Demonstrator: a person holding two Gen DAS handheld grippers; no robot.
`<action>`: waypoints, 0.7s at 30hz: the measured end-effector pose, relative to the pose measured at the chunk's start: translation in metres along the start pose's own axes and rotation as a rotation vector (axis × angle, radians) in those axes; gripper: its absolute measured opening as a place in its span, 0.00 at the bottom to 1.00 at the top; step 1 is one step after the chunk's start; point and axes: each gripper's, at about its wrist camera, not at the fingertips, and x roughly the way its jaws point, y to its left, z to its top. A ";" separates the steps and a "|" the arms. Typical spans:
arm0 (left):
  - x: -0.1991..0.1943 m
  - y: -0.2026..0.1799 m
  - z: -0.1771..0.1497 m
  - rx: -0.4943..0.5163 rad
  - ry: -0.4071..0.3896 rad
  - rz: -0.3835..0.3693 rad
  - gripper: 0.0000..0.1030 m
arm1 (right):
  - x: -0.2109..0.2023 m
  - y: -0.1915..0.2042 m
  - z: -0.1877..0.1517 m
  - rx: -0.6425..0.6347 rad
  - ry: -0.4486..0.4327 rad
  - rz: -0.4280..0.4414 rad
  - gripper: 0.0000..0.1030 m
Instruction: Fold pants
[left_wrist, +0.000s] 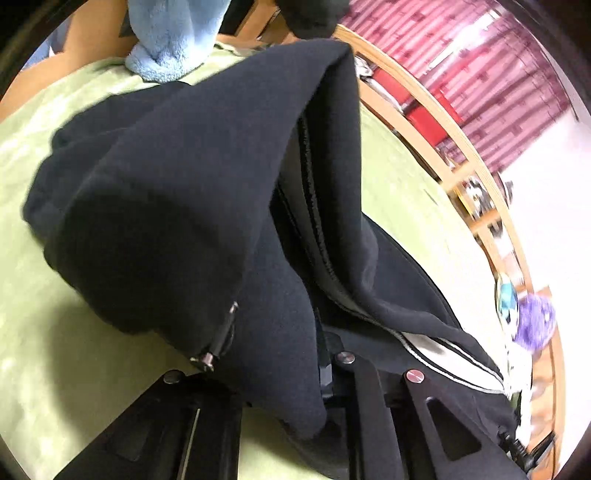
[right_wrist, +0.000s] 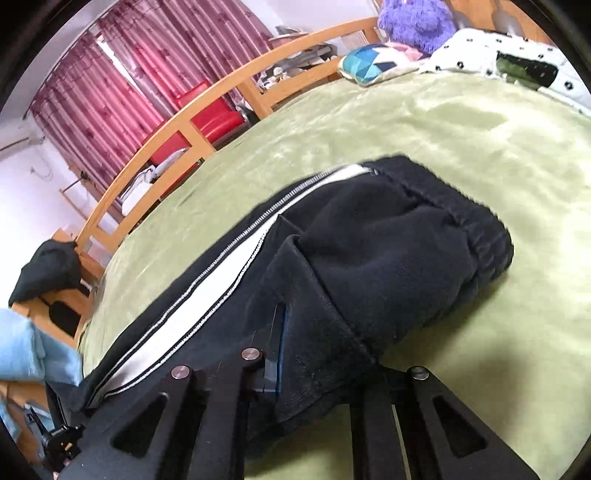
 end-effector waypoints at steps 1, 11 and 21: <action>-0.015 0.006 -0.014 0.007 0.008 -0.009 0.13 | -0.015 -0.006 -0.005 -0.016 0.000 0.000 0.11; -0.122 0.014 -0.155 0.075 0.091 -0.109 0.12 | -0.173 -0.118 -0.065 -0.049 -0.002 -0.082 0.11; -0.151 0.043 -0.190 0.193 0.208 -0.060 0.52 | -0.190 -0.147 -0.108 -0.080 0.143 -0.172 0.40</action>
